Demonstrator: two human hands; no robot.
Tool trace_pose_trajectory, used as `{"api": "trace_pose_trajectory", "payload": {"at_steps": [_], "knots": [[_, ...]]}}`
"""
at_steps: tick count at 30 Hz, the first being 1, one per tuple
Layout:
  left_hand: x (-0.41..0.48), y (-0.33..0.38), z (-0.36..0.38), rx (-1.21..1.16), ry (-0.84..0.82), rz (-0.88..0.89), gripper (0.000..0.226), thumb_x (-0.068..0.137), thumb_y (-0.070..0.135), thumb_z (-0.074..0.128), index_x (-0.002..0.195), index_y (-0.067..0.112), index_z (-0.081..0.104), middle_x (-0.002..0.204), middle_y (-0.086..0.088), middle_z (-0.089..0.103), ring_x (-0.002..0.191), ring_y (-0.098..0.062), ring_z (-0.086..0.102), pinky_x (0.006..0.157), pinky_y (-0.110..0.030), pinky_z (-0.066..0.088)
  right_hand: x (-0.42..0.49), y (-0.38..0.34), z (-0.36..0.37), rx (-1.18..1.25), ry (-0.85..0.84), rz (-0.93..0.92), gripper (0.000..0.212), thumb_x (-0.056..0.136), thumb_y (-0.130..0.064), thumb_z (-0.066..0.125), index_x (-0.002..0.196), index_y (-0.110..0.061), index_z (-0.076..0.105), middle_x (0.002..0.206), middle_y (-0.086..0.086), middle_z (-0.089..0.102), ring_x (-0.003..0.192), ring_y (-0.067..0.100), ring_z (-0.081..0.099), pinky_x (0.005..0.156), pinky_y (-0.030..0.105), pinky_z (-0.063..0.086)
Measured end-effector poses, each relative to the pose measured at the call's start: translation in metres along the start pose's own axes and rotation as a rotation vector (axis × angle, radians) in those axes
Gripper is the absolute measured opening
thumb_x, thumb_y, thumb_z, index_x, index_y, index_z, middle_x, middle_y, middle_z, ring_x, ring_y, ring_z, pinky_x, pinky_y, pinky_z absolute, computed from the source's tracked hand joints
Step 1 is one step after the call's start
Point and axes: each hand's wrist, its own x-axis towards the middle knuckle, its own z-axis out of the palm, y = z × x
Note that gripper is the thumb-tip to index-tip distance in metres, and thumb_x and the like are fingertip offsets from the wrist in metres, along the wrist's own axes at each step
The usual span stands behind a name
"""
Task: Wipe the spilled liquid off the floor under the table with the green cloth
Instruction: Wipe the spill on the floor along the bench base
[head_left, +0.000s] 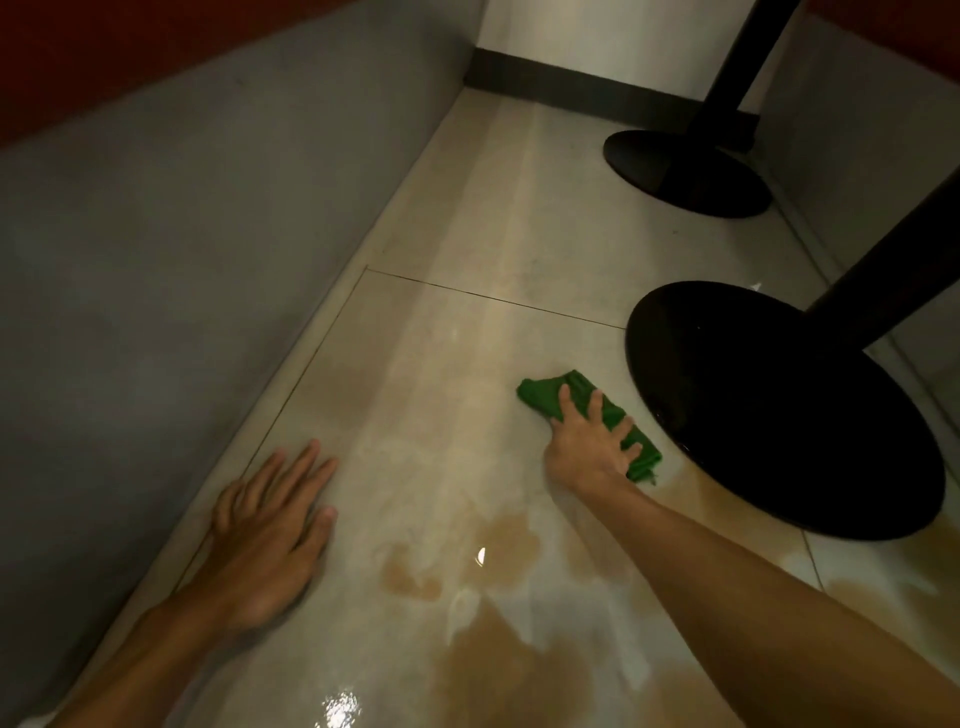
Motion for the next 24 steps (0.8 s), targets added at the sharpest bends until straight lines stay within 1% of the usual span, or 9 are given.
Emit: {"api": "trace_pose_trajectory", "payload": {"at_steps": [2, 4, 8, 13, 14, 16, 19, 21, 24], "knots": [[0.000, 0.002, -0.002, -0.048, 0.013, -0.006, 0.070, 0.080, 0.065, -0.005, 0.144, 0.049, 0.017, 0.151, 0.031, -0.001, 0.143, -0.001, -0.001, 0.113, -0.031, -0.004, -0.005, -0.011, 0.003, -0.001, -0.003, 0.002, 0.056, 0.103, -0.030, 0.026, 0.151, -0.038, -0.003, 0.160, 0.002, -0.014, 0.142, 0.048, -0.010, 0.112, 0.066, 0.005], [0.001, 0.001, -0.004, -0.065, 0.023, -0.004, 0.069, 0.079, 0.064, -0.008, 0.142, 0.051, 0.017, 0.150, 0.032, 0.000, 0.142, 0.001, 0.001, 0.112, -0.029, -0.004, -0.017, -0.026, 0.008, -0.008, -0.010, -0.044, 0.059, 0.103, -0.029, 0.029, 0.151, -0.037, -0.003, 0.160, 0.002, -0.014, 0.142, 0.048, -0.009, 0.112, 0.067, 0.005], [0.000, -0.002, -0.003, -0.025, 0.000, 0.030, 0.066, 0.080, 0.059, -0.006, 0.143, 0.052, 0.011, 0.151, 0.031, -0.004, 0.139, 0.005, -0.003, 0.111, -0.028, -0.005, -0.069, -0.068, 0.034, -0.055, -0.021, -0.277, 0.069, 0.099, -0.023, 0.039, 0.151, -0.038, -0.004, 0.160, 0.004, -0.016, 0.142, 0.047, -0.013, 0.112, 0.067, -0.003], [0.002, -0.010, -0.005, -0.028, -0.013, 0.074, 0.061, 0.085, 0.051, 0.003, 0.146, 0.048, 0.013, 0.153, 0.028, -0.001, 0.140, 0.003, -0.001, 0.110, -0.028, -0.001, -0.128, -0.096, 0.060, -0.152, -0.128, -0.526, 0.084, 0.091, -0.021, 0.050, 0.150, -0.041, -0.007, 0.157, 0.001, -0.024, 0.139, 0.044, -0.024, 0.111, 0.064, -0.012], [0.003, -0.011, -0.004, -0.037, -0.016, 0.075, 0.060, 0.086, 0.048, 0.007, 0.145, 0.048, 0.014, 0.153, 0.027, 0.000, 0.140, 0.004, -0.001, 0.110, -0.027, -0.001, -0.132, -0.094, 0.063, -0.174, -0.138, -0.568, 0.083, 0.092, -0.022, 0.049, 0.149, -0.042, -0.007, 0.157, -0.001, -0.024, 0.139, 0.043, -0.025, 0.111, 0.062, -0.013], [0.003, -0.014, -0.004, -0.052, -0.014, 0.086, 0.060, 0.086, 0.047, 0.008, 0.145, 0.047, 0.015, 0.153, 0.027, 0.002, 0.139, 0.005, -0.002, 0.110, -0.026, -0.001, -0.130, -0.085, 0.063, -0.179, -0.139, -0.645, 0.072, 0.097, -0.028, 0.044, 0.149, -0.045, -0.002, 0.159, -0.004, -0.019, 0.142, 0.040, -0.021, 0.112, 0.060, -0.011], [0.001, -0.019, -0.001, -0.052, -0.002, 0.106, 0.063, 0.084, 0.047, 0.007, 0.146, 0.046, 0.018, 0.152, 0.028, 0.003, 0.138, 0.006, -0.001, 0.110, -0.025, -0.002, -0.106, -0.067, 0.045, -0.151, -0.157, -0.725, 0.053, 0.101, -0.038, 0.035, 0.148, -0.048, 0.012, 0.161, -0.007, -0.005, 0.146, 0.033, -0.008, 0.116, 0.057, 0.000], [0.001, -0.018, -0.001, -0.069, 0.004, 0.106, 0.061, 0.086, 0.045, 0.011, 0.146, 0.045, 0.021, 0.152, 0.028, 0.003, 0.138, 0.006, 0.000, 0.110, -0.026, -0.002, -0.090, -0.059, 0.035, -0.156, -0.142, -0.715, 0.049, 0.102, -0.042, 0.031, 0.148, -0.048, 0.015, 0.161, -0.007, -0.001, 0.147, 0.031, -0.004, 0.118, 0.055, 0.004], [0.001, -0.016, -0.003, -0.055, 0.004, 0.104, 0.059, 0.088, 0.041, 0.014, 0.147, 0.044, 0.018, 0.150, 0.029, -0.001, 0.138, 0.007, -0.002, 0.111, -0.025, -0.003, -0.090, -0.055, 0.040, -0.129, -0.096, -0.613, 0.049, 0.103, -0.043, 0.027, 0.148, -0.048, 0.011, 0.161, -0.007, -0.006, 0.147, 0.030, -0.008, 0.118, 0.053, -0.001]]}}
